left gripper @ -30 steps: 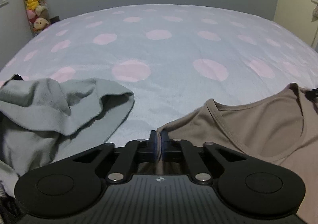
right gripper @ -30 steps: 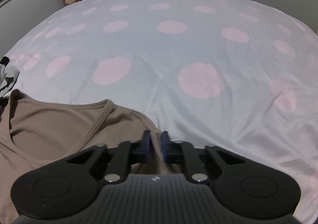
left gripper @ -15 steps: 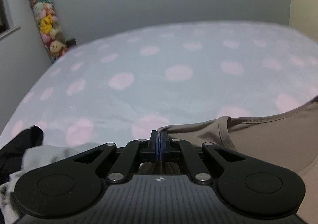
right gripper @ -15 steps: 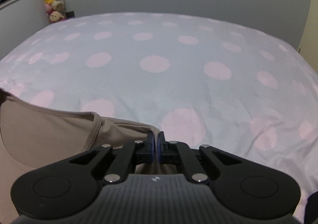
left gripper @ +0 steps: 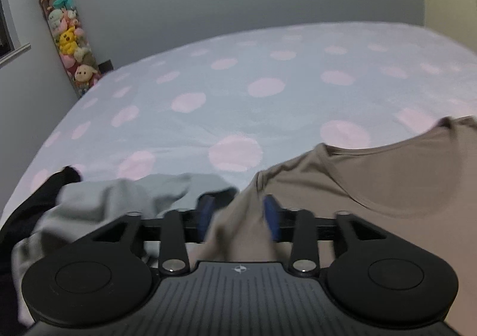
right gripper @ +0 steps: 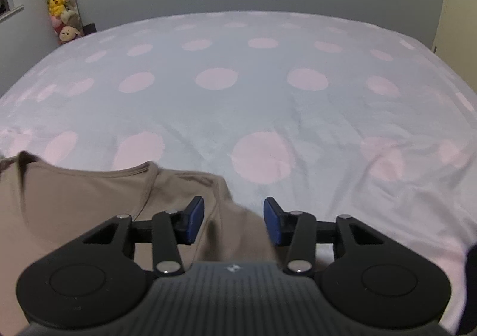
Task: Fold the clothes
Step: 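Flap the beige shirt up with both grippers and lay it flat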
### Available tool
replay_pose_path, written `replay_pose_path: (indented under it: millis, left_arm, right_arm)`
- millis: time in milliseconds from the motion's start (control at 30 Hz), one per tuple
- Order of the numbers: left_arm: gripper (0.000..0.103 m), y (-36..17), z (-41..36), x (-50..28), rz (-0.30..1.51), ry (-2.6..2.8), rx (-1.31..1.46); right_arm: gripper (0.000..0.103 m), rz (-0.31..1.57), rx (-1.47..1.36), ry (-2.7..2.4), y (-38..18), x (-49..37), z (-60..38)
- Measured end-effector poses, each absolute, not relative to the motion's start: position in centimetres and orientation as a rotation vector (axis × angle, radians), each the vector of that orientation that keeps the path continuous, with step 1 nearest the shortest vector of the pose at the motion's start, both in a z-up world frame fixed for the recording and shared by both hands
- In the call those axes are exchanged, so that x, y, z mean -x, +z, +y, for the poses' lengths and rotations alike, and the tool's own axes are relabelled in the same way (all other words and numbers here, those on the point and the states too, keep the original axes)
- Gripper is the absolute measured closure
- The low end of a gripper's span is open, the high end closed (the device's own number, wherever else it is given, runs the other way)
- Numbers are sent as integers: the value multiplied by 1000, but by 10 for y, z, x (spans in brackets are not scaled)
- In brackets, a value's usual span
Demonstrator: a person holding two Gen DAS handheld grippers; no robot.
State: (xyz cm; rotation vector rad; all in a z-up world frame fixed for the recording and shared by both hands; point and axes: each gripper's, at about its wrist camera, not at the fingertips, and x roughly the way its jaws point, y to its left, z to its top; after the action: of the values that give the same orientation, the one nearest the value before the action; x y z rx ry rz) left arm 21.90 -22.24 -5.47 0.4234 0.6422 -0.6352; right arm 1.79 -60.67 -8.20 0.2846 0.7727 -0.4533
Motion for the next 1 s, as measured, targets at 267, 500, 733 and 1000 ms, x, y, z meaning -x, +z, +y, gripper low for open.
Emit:
replay_pose_path:
  millis: [267,500,733,1000]
  left_arm:
    - [60,-16,-139,-120,753,-785,-461]
    - [60,-16,-93,-40,913,-892,-513]
    - [60,-49,-90,15,1055,-953,-664]
    - [60,-81,-91,27,1168,-917,-752]
  right_arm:
    - [55,808,-359,-370,-55,59,-555]
    - [55,897,-411,-258,-51,143,-484]
    - [56,1039,-359,-146,-63,205,-413]
    - [63,1238,-203,-114,-100,229,-378]
